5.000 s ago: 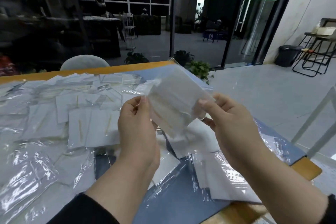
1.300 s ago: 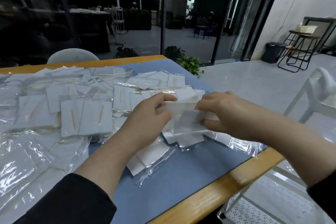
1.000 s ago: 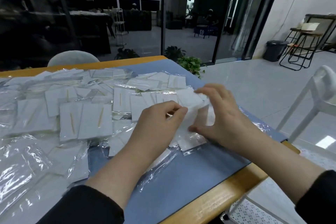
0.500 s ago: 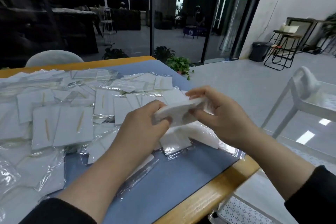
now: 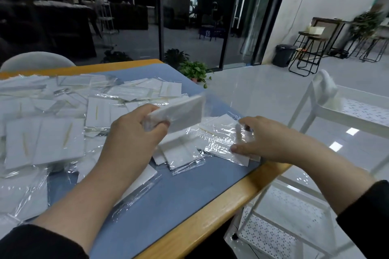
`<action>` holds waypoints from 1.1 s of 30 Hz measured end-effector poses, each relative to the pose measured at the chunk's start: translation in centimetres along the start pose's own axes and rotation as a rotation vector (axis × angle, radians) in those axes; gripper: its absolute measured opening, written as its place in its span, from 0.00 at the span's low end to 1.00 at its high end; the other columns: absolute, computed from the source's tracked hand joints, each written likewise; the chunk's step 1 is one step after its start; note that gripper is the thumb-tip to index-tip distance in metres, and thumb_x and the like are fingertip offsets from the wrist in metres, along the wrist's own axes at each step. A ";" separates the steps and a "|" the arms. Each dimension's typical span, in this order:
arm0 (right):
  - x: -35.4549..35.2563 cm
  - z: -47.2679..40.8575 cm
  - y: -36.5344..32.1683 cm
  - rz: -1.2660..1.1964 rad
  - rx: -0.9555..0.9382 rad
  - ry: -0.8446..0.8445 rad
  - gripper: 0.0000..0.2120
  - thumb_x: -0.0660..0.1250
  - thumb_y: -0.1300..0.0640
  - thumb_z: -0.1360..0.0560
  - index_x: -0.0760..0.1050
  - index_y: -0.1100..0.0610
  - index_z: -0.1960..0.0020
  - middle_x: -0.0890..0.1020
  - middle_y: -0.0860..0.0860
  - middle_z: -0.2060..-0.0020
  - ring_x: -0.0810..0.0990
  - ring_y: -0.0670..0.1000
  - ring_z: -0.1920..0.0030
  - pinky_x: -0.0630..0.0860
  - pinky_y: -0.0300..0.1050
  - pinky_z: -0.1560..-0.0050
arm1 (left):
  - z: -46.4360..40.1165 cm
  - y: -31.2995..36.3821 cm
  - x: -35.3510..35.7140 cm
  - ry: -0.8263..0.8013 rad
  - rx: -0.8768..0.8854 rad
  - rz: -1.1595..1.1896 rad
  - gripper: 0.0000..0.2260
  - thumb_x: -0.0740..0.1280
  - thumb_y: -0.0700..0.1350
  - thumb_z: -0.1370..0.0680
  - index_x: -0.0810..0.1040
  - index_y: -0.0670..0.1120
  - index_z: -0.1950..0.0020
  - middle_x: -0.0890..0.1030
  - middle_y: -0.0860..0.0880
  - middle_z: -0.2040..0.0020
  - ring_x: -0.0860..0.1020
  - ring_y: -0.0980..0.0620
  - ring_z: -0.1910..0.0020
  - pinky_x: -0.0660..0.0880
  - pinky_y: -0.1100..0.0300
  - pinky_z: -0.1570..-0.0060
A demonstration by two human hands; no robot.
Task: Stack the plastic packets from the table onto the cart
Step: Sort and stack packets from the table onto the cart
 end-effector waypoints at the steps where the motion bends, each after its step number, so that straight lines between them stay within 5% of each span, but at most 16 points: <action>1: 0.0 0.0 -0.2 -0.004 -0.010 0.007 0.41 0.69 0.30 0.30 0.61 0.45 0.23 0.73 0.48 0.32 0.74 0.52 0.36 0.72 0.48 0.38 | 0.0 0.0 -0.1 0.008 0.000 0.000 0.03 0.73 0.47 0.24 0.82 0.56 0.54 0.83 0.52 0.63 0.80 0.48 0.63 0.75 0.56 0.62; 6: 0.2 0.2 -1.9 -0.046 -0.039 0.045 0.41 0.70 0.32 0.28 0.59 0.45 0.22 0.71 0.48 0.29 0.72 0.51 0.31 0.70 0.46 0.37 | -0.1 0.2 -0.4 0.017 0.003 0.007 0.05 0.72 0.45 0.23 0.82 0.56 0.55 0.83 0.52 0.62 0.80 0.52 0.64 0.72 0.65 0.68; 15: -0.2 1.2 -4.3 -0.126 -0.087 0.196 0.27 0.69 0.44 0.23 0.65 0.41 0.27 0.77 0.46 0.41 0.74 0.48 0.49 0.69 0.42 0.52 | -0.3 0.5 -1.1 0.069 0.021 -0.016 0.04 0.72 0.45 0.23 0.83 0.56 0.54 0.83 0.53 0.59 0.80 0.50 0.57 0.74 0.56 0.59; 19: -0.6 1.5 -4.1 -0.299 -0.126 0.201 0.19 0.68 0.52 0.21 0.71 0.36 0.34 0.76 0.37 0.47 0.79 0.46 0.61 0.74 0.40 0.59 | -0.7 0.3 -1.8 0.133 0.009 0.073 0.03 0.72 0.44 0.24 0.82 0.53 0.53 0.83 0.50 0.61 0.81 0.45 0.57 0.76 0.53 0.56; 22: -2.1 1.2 -3.3 -0.441 -0.149 0.300 0.15 0.69 0.56 0.22 0.74 0.36 0.42 0.77 0.39 0.53 0.78 0.45 0.56 0.71 0.30 0.61 | -0.7 0.4 -2.4 0.175 -0.007 0.241 0.07 0.73 0.43 0.23 0.80 0.55 0.53 0.84 0.53 0.58 0.82 0.50 0.58 0.81 0.45 0.53; 27: -4.5 0.1 -3.3 -0.573 -0.207 0.347 0.15 0.66 0.61 0.20 0.76 0.43 0.40 0.78 0.48 0.54 0.76 0.54 0.59 0.69 0.31 0.69 | -0.9 1.0 -2.1 0.005 -0.015 0.392 0.05 0.70 0.44 0.31 0.81 0.52 0.57 0.79 0.52 0.63 0.75 0.54 0.61 0.72 0.60 0.61; 31: -5.5 -0.6 -3.6 -0.556 -0.233 0.410 0.16 0.67 0.60 0.20 0.76 0.42 0.38 0.78 0.47 0.56 0.77 0.53 0.57 0.71 0.31 0.61 | -0.9 0.8 -1.7 -0.066 -0.005 0.445 0.07 0.71 0.43 0.32 0.84 0.52 0.56 0.84 0.53 0.56 0.79 0.54 0.55 0.73 0.62 0.57; 33: -6.0 -0.6 -3.9 -0.589 -0.263 0.459 0.16 0.68 0.59 0.20 0.75 0.38 0.41 0.78 0.47 0.57 0.77 0.55 0.56 0.75 0.43 0.54 | -1.0 0.8 -1.7 -0.082 -0.006 0.473 0.07 0.71 0.43 0.32 0.84 0.50 0.56 0.85 0.58 0.46 0.81 0.59 0.48 0.75 0.68 0.53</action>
Point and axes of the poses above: each hand's wrist, its own z-axis away from the middle knuckle, its own x-axis out of the palm, y = z × x, the point moved 5 cm from there along -z, towards the middle knuckle
